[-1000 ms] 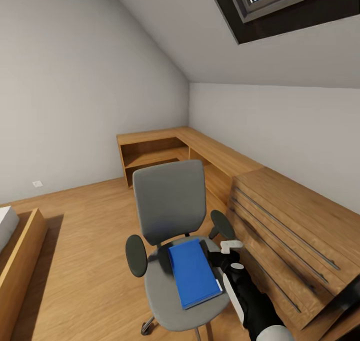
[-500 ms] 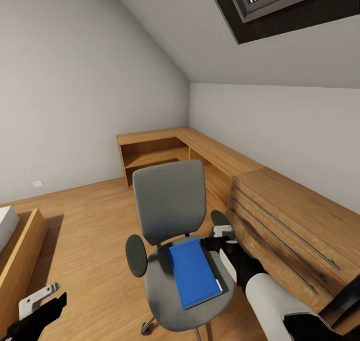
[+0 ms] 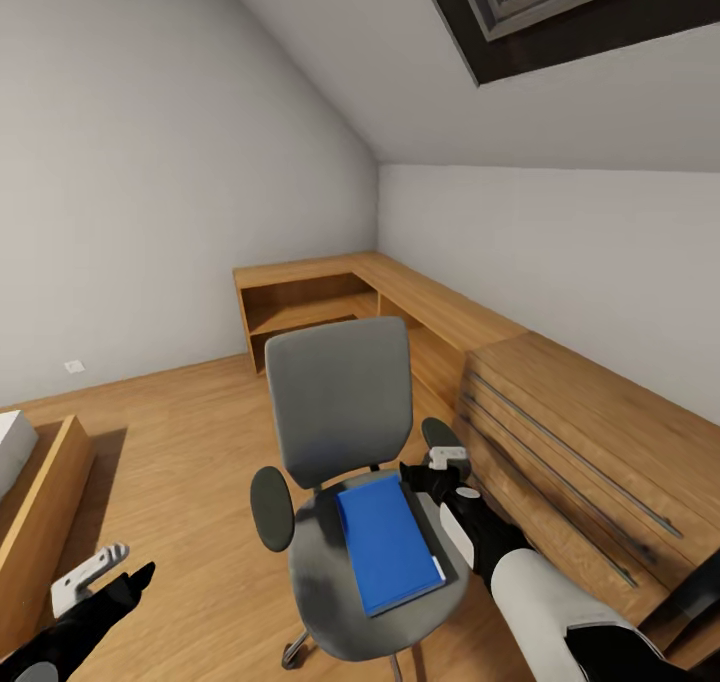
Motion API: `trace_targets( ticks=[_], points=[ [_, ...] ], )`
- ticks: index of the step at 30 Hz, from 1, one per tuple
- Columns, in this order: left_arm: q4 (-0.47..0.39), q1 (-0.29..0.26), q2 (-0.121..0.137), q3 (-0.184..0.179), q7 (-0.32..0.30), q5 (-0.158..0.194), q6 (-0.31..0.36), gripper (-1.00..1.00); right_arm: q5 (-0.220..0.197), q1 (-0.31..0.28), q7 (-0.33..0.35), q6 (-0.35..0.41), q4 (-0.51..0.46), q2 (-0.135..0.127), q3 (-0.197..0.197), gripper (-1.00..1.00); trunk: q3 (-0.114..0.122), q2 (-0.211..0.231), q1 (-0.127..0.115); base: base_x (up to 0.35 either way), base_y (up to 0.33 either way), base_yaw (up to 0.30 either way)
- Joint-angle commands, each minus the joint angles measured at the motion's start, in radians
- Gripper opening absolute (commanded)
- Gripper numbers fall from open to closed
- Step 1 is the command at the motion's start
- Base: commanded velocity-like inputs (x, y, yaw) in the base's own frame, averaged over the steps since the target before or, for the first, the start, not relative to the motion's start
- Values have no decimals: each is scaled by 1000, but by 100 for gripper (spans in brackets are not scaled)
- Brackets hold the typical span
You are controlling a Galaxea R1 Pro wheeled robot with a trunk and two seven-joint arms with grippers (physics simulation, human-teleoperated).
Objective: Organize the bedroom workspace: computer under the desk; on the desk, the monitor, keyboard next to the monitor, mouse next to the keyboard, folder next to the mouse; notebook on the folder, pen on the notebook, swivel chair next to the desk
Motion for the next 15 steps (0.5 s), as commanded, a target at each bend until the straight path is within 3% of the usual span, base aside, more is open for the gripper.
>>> trace_targets(
  ticks=[1,7,10,12,15],
  points=[
    [-2,-1,-2,-21,146,-26,-9,100,-14,0,-1,1,-2,2,2,100,-4,-8,4,0,0,0],
    [-2,-1,-7,-27,154,-69,-10,100,-14,0,-1,1,-2,2,1,100,-23,-50,27,0,0,0],
    [-2,-1,-25,-39,156,-103,-10,100,-13,0,-1,1,-2,1,1,100,-32,-71,39,0,0,0],
    [-2,-1,-43,-47,165,-144,-10,100,-13,0,-1,1,-3,1,1,100,-39,-85,46,0,0,0],
    [-2,-1,-83,-67,192,-237,-10,100,-13,0,-1,1,-3,1,1,100,-48,-106,58,0,0,0]
  ],
)
